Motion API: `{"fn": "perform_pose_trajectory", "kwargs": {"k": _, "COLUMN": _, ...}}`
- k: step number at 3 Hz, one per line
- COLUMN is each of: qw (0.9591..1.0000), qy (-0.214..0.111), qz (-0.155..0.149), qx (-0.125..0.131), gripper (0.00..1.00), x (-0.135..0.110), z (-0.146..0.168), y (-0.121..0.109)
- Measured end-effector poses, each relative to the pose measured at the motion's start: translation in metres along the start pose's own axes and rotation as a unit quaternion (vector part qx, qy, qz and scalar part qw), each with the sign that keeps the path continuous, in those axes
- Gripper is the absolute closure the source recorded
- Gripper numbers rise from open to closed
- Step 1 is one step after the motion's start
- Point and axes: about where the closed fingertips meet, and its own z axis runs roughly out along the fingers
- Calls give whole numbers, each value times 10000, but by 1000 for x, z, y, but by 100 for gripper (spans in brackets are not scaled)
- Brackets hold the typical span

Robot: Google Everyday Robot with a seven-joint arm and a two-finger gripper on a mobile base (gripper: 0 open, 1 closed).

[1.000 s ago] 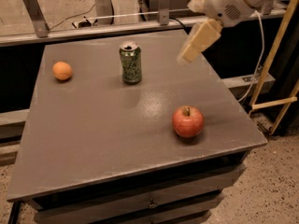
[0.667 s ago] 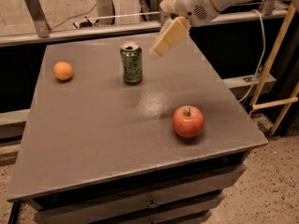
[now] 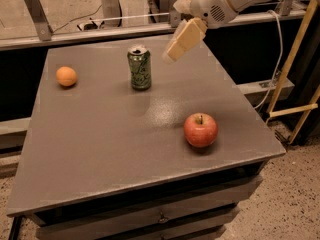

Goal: Move green can near orange

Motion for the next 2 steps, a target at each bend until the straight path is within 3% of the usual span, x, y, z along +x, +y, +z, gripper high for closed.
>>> {"fn": "perform_pose_trajectory", "kwargs": {"k": 1, "qw": 9990, "qy": -355, "qz": 249, "qx": -50, "gripper": 0, "x": 4, "z": 37, "y": -2}}
{"fn": "perform_pose_trajectory", "kwargs": {"k": 2, "qw": 9947, "qy": -818, "qz": 616, "qx": -50, "gripper": 0, "x": 9, "z": 88, "y": -7}}
